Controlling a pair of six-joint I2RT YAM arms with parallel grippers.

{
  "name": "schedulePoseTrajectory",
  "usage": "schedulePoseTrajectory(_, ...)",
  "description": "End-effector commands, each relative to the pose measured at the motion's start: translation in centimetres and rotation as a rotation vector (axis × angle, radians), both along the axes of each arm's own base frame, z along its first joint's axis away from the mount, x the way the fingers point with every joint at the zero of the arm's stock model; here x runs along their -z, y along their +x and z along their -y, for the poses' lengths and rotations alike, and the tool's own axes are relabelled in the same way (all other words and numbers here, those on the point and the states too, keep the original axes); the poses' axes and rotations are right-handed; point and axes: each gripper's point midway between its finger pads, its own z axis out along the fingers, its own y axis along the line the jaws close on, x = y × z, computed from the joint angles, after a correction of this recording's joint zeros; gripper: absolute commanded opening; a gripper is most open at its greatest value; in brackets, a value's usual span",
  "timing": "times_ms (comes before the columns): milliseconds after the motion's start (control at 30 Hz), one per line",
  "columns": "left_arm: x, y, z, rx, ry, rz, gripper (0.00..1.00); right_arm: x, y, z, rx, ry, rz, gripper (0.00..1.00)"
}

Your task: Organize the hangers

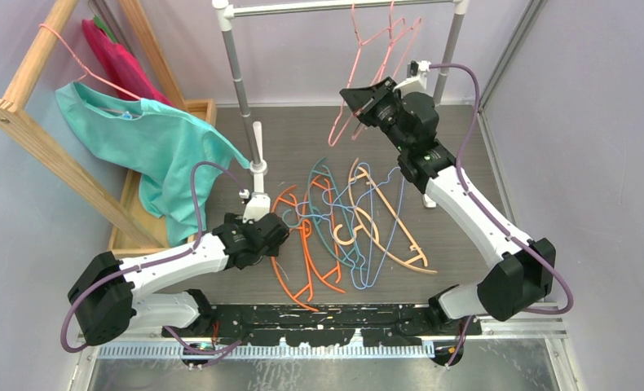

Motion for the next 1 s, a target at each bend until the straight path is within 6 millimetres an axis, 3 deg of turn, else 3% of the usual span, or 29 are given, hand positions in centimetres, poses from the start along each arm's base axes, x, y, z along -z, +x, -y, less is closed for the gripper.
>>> schedulePoseTrajectory(0,-1.1,0.8,0.3,-0.017,-0.016,0.042,0.98,-3.9,-2.5,1.0,-0.017,0.082,0.084,0.11)
schedulePoseTrajectory(67,-0.9,0.7,0.4,-0.017,-0.018,0.037,0.98,-3.9,-3.0,1.6,-0.002,0.076,0.091,0.21)
schedulePoseTrajectory(167,-0.7,0.7,0.5,-0.016,-0.019,0.03,0.98,-3.9,-4.0,2.6,0.027,0.053,0.102,0.48)
schedulePoseTrajectory(233,-0.5,0.6,0.5,-0.015,-0.021,0.027,0.98,-4.1,-4.7,3.1,0.035,0.03,0.116,0.59)
schedulePoseTrajectory(400,-0.4,0.7,0.7,-0.014,-0.025,0.026,0.98,-4.8,-7.2,4.5,0.038,-0.035,0.158,0.68)
schedulePoseTrajectory(533,-0.3,0.8,1.0,-0.007,-0.03,0.024,0.98,-3.7,-8.7,5.5,0.054,-0.151,0.158,0.71)
schedulePoseTrajectory(667,-0.2,1.0,1.4,-0.004,-0.03,0.015,0.98,-0.3,-11.3,3.8,-0.062,-0.291,0.127,0.67)
schedulePoseTrajectory(867,0.1,1.2,2.0,0.001,-0.042,0.01,0.98,8.2,-17.2,2.0,-0.161,-0.531,0.033,0.64)
schedulePoseTrajectory(967,0.9,1.4,2.6,0.009,-0.028,-0.012,0.98,13.6,-19.1,1.3,-0.239,-0.653,-0.068,0.62)
